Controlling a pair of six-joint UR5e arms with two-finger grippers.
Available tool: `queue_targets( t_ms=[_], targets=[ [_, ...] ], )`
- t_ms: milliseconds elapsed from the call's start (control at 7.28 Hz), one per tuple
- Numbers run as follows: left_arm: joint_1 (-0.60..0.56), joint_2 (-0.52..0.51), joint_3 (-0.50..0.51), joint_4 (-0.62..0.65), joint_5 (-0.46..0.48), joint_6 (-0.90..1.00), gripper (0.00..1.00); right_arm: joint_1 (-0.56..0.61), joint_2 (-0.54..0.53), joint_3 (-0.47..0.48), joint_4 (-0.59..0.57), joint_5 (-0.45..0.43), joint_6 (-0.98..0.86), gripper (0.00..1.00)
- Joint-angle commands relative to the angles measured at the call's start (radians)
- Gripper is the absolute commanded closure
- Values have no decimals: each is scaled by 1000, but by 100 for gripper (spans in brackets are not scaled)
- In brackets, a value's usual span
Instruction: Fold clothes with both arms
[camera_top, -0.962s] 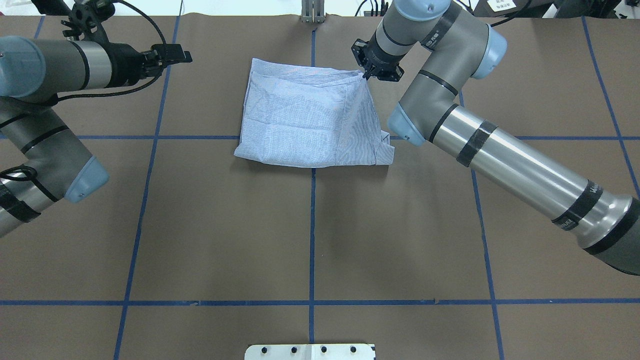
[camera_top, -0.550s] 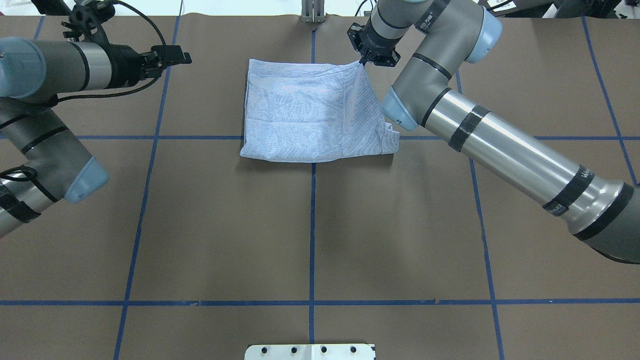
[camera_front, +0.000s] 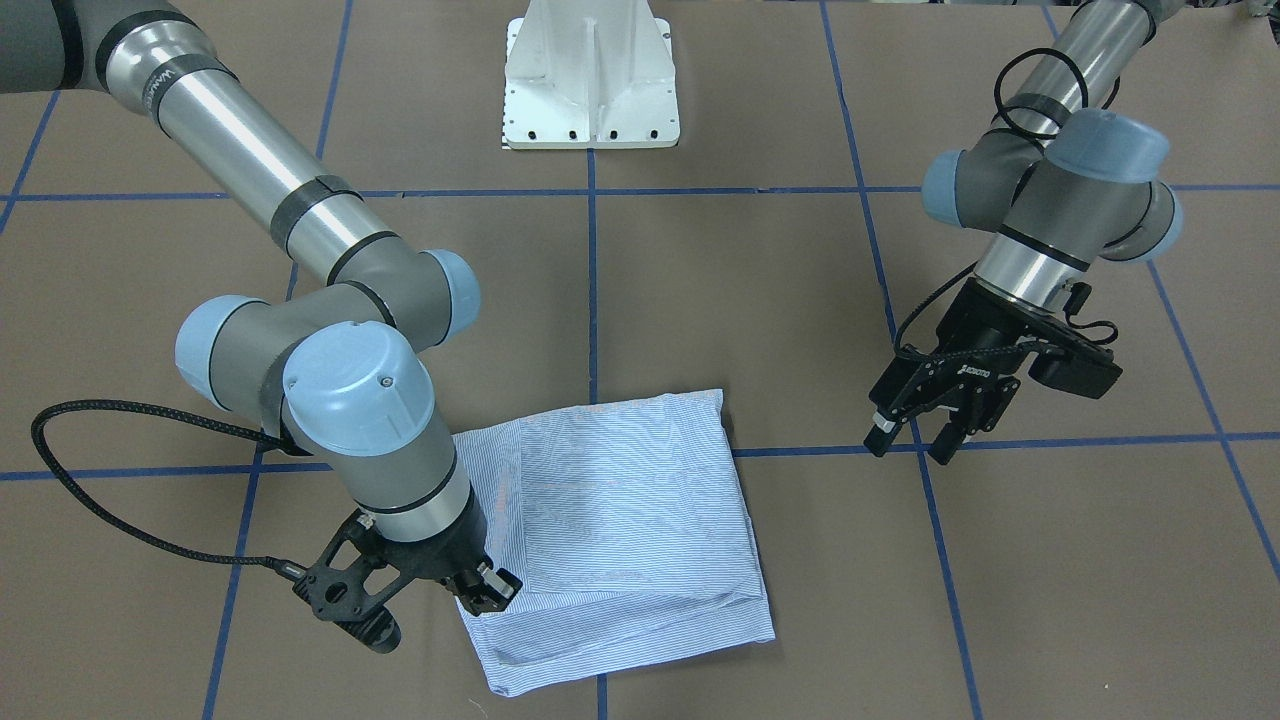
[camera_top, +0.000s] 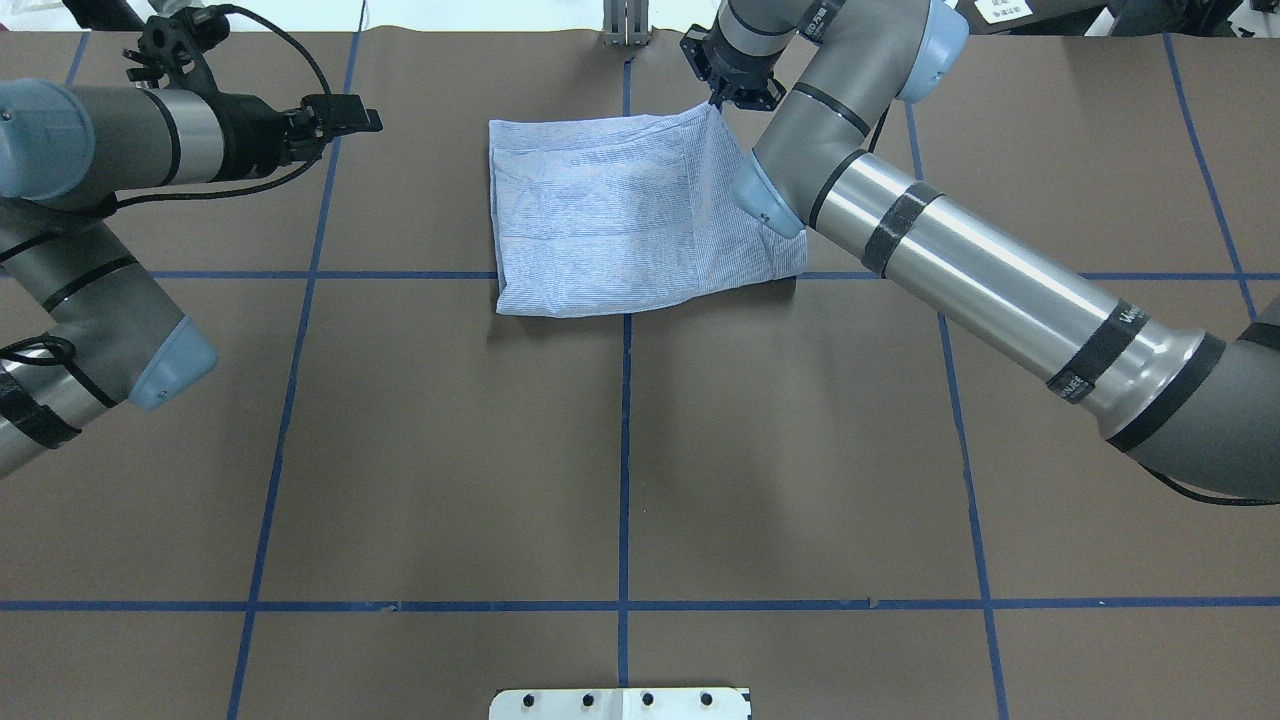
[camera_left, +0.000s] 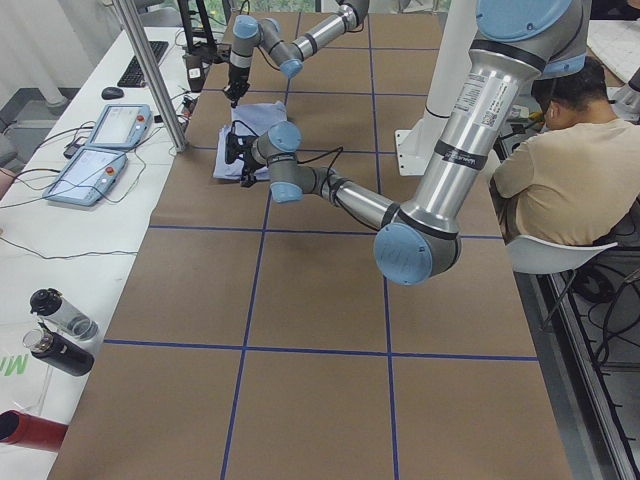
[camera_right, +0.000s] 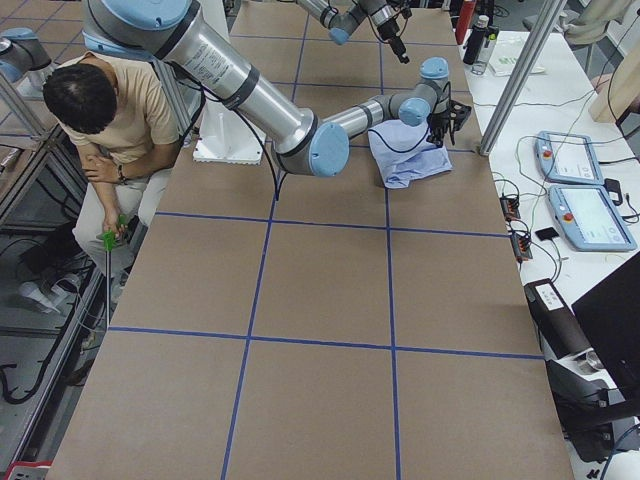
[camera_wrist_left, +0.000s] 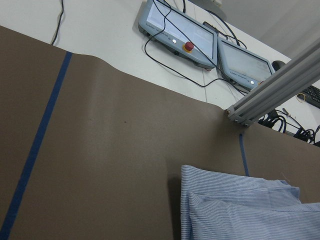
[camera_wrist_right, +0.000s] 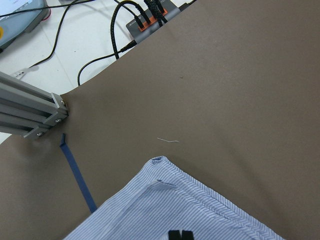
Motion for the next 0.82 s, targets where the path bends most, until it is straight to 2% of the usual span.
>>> queue_targets(
  t_ms=[0, 275, 687],
  targets=[
    [19, -6, -9, 1, 1, -113, 1, 0, 9, -13, 1, -10, 0, 100],
    [118, -18, -14, 0, 1, -278, 4, -1, 9, -14, 1, -12, 0, 100],
    [238, -21, -14, 0, 2, -423, 7, -3, 11, -45, 52, -12, 0, 100]
  ],
)
